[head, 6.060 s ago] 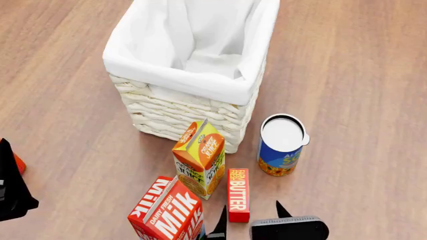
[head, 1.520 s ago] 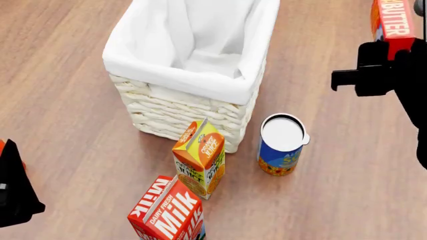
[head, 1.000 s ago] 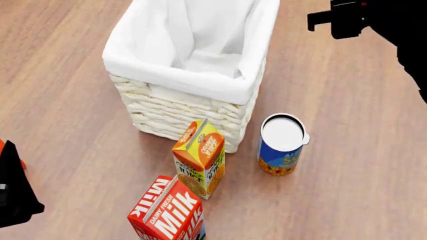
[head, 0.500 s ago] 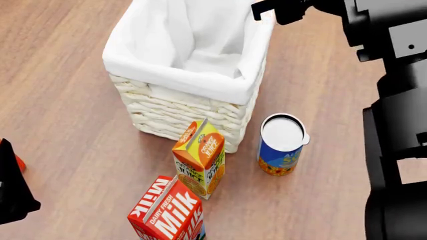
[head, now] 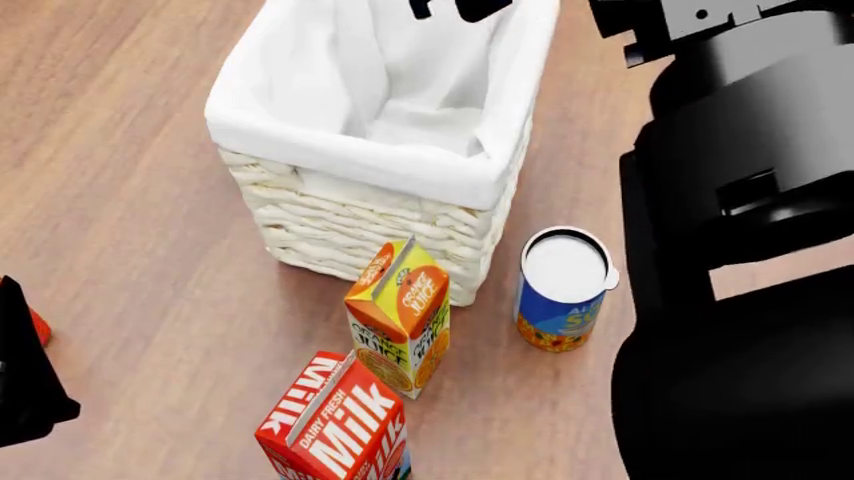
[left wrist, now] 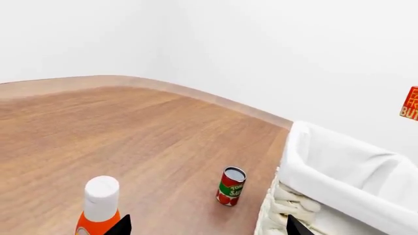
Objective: Pick up the butter and put it in the basket.
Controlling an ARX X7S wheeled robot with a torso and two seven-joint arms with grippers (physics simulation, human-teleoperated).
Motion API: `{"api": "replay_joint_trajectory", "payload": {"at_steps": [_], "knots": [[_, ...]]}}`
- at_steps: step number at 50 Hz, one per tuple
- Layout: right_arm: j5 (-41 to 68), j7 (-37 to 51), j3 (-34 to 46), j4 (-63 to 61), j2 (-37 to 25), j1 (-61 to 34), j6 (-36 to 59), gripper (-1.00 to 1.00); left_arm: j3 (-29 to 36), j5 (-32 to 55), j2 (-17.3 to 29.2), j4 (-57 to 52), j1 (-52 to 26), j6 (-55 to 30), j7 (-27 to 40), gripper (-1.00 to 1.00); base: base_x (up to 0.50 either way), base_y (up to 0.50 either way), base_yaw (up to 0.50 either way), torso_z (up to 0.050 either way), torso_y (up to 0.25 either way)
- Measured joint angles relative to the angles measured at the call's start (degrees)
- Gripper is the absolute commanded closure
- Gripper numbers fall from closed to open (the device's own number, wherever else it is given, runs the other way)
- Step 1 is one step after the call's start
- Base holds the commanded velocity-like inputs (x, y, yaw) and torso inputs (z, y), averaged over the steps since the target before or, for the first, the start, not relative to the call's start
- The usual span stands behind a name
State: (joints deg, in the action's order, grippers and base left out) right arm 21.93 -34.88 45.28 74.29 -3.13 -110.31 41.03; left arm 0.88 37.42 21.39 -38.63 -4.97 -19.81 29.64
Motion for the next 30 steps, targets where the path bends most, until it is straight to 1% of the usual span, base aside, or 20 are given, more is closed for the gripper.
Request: {"api": "replay_joint_trajectory", "payload": {"at_steps": [5, 10, 20, 30], "knots": [[-0.1, -1.4, -0.2, 0.7, 1.1, -0.3, -0.1, 1.0, 0.0, 0.1, 0.0, 0.0, -0.1, -0.1, 0.2, -1.0, 0.0, 0.0, 0.0, 0.0, 0.0], [1.9, -1.9, 1.6, 0.7, 1.9, -0.5, 0.3, 1.0, 0.0, 0.3, 0.1, -0.2, 0.0, -0.2, 0.5, -1.0, 0.0, 0.0, 0.0, 0.0, 0.002], [7.9, 0.8, 4.9, 0.7, 2.6, -0.3, 2.4, 1.0, 0.2, 0.6, 0.1, -0.9, 0.2, -0.4, 1.1, -1.0, 0.0, 0.0, 0.0, 0.001, 0.001], [8.8, 5.8, 0.9, 0.7, 2.9, 0.0, 6.3, 1.0, 0.4, 1.0, 0.2, -1.9, 0.5, -0.8, 1.8, -1.0, 0.0, 0.0, 0.0, 0.0, 0.001]]}}
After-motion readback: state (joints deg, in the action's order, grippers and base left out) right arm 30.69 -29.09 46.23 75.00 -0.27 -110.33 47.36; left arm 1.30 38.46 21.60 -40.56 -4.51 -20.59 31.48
